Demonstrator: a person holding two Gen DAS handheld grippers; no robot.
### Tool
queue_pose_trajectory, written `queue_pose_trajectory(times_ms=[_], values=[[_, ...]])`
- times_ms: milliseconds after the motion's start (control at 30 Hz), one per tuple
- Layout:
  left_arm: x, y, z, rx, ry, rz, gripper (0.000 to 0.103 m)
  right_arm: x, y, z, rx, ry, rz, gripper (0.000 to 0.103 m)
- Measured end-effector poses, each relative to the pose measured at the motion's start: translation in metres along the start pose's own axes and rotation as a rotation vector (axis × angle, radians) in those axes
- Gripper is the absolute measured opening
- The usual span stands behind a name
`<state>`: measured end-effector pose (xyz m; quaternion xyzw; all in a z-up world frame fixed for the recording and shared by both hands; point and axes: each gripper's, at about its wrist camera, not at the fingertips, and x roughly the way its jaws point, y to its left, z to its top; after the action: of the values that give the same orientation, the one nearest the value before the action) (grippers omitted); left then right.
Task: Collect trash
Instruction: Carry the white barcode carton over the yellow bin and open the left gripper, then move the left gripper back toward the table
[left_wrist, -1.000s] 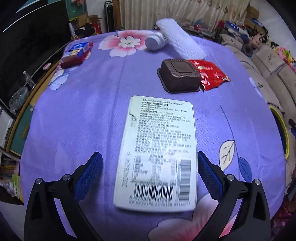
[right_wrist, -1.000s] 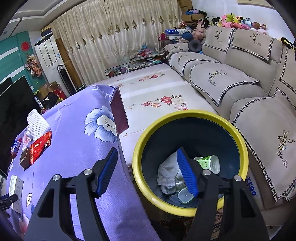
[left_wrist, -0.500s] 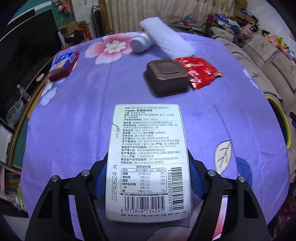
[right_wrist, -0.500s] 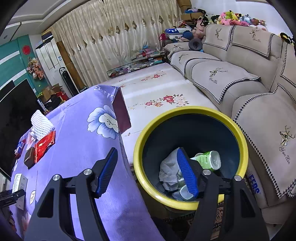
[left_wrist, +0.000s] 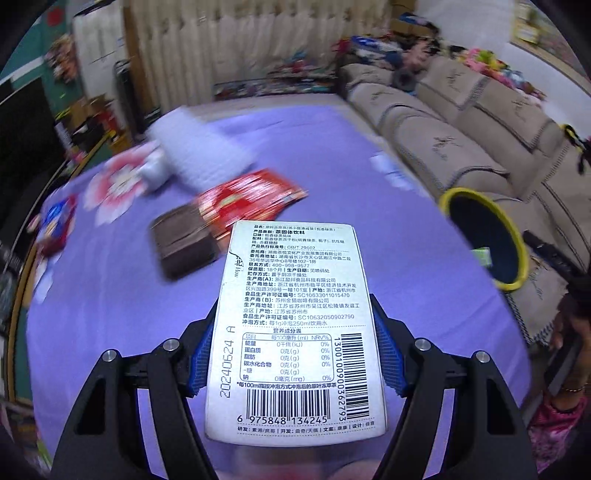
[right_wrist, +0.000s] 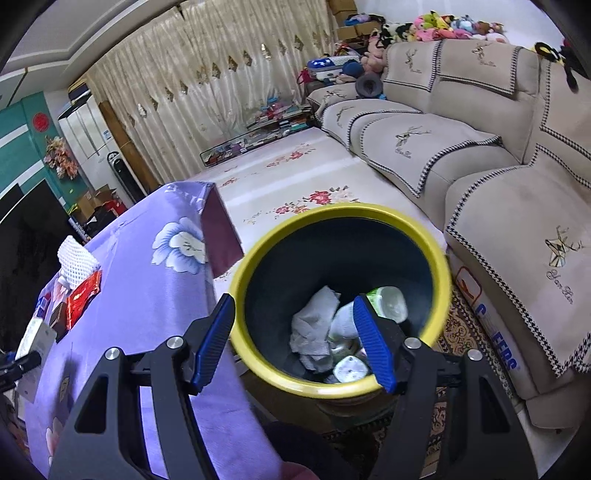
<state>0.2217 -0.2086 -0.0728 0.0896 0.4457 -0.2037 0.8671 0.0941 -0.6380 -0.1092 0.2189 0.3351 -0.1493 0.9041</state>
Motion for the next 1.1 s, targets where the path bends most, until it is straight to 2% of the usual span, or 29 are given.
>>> queue_pose_trajectory(times_ms=[300, 467, 600, 900, 1033, 1067, 1100], values=[[0.034, -0.117, 0.057, 0.201, 0.005, -0.173, 0.071, -0.015, -0.057, -0.002, 0.088, -0.026, -0.067, 0.063], [0.064, -0.183, 0.087, 0.271, 0.041, -0.295, 0.071, -0.017, -0.084, -0.006, 0.129, -0.022, -0.098, 0.063], [0.084, -0.229, 0.105, 0.306, 0.07, -0.361, 0.071, -0.017, -0.104, -0.011, 0.163, -0.018, -0.116, 0.063], [0.14, -0.31, 0.128, 0.357, 0.099, -0.367, 0.071, -0.025, -0.14, -0.018, 0.225, -0.026, -0.152, 0.063], [0.153, -0.317, 0.131, 0.345, 0.1, -0.36, 0.073, -0.025, -0.151, -0.02, 0.242, -0.02, -0.162, 0.063], [0.154, -0.317, 0.133, 0.339, 0.097, -0.361, 0.076, -0.025, -0.151, -0.02, 0.242, -0.019, -0.161, 0.063], [0.152, -0.315, 0.134, 0.333, 0.088, -0.364, 0.082, -0.025, -0.151, -0.02, 0.241, -0.02, -0.16, 0.063]])
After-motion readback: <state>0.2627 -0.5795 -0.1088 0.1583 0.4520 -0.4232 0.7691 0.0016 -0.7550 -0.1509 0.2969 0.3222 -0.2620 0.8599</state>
